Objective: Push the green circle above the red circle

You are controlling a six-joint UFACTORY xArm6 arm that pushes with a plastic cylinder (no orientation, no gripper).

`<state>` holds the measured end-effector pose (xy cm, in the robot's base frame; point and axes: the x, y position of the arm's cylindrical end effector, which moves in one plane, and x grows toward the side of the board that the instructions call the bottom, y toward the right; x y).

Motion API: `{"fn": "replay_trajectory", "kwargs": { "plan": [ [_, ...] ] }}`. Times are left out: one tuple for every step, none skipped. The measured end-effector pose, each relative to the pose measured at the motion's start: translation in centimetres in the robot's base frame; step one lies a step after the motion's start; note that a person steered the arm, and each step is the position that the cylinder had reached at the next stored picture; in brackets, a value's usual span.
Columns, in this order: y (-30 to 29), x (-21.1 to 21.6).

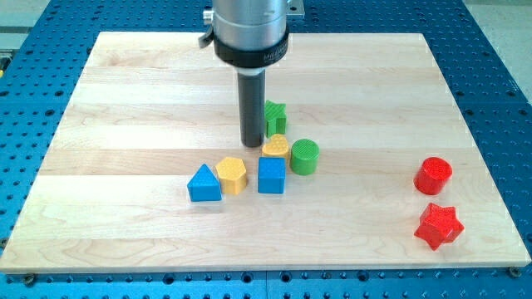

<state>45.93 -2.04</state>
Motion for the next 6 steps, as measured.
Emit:
{"fn": "replay_trajectory", "kwargs": {
  "plan": [
    [-0.5, 3.4],
    [4.1, 3.5],
    [10.1, 1.8],
    [11.9, 1.4],
    [16.9, 1.1],
    [20.3, 0.9]
  ]
}}
